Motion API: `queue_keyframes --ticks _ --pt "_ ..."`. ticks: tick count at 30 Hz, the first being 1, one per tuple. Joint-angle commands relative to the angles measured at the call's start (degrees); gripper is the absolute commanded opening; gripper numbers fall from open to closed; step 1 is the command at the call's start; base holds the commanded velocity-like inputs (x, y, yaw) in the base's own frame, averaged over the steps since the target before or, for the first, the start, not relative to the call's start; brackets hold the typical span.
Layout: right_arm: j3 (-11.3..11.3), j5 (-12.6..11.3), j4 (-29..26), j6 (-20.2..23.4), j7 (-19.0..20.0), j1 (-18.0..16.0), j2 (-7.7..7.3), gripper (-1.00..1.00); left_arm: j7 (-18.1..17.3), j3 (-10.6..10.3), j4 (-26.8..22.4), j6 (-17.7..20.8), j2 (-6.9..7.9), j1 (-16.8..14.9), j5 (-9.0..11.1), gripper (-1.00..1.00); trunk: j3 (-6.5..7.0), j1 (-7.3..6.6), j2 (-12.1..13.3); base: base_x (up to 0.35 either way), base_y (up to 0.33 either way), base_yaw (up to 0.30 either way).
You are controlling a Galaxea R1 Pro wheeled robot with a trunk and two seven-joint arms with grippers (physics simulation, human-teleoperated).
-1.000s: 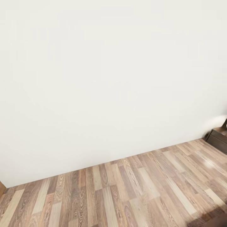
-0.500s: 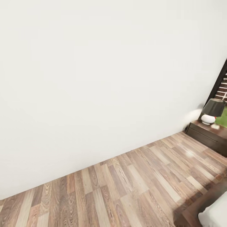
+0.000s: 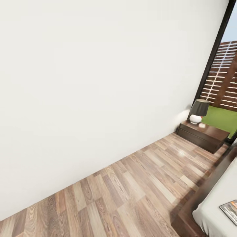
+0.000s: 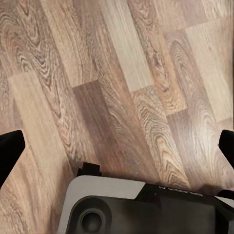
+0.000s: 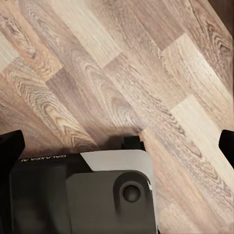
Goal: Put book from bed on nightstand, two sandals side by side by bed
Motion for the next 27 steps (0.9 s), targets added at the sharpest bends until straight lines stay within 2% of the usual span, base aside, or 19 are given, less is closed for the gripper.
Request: queue_keyframes --ticks 1,27 --pt "0.1 -0.6 0.1 0.0 0.2 -0.1 0.00 1.00 -0.4 0.1 0.1 -0.1 0.02 0.0 0.4 1.00 -0.12 0.04 -0.1 0.026 0.016 -0.300" --pt "0.1 -0.6 0.1 0.0 0.2 -0.1 0.00 1.00 -0.4 0.0 0.1 -0.1 0.02 0.0 0.4 1.00 -0.12 0.04 -0.1 0.002 0.001 -0.300"
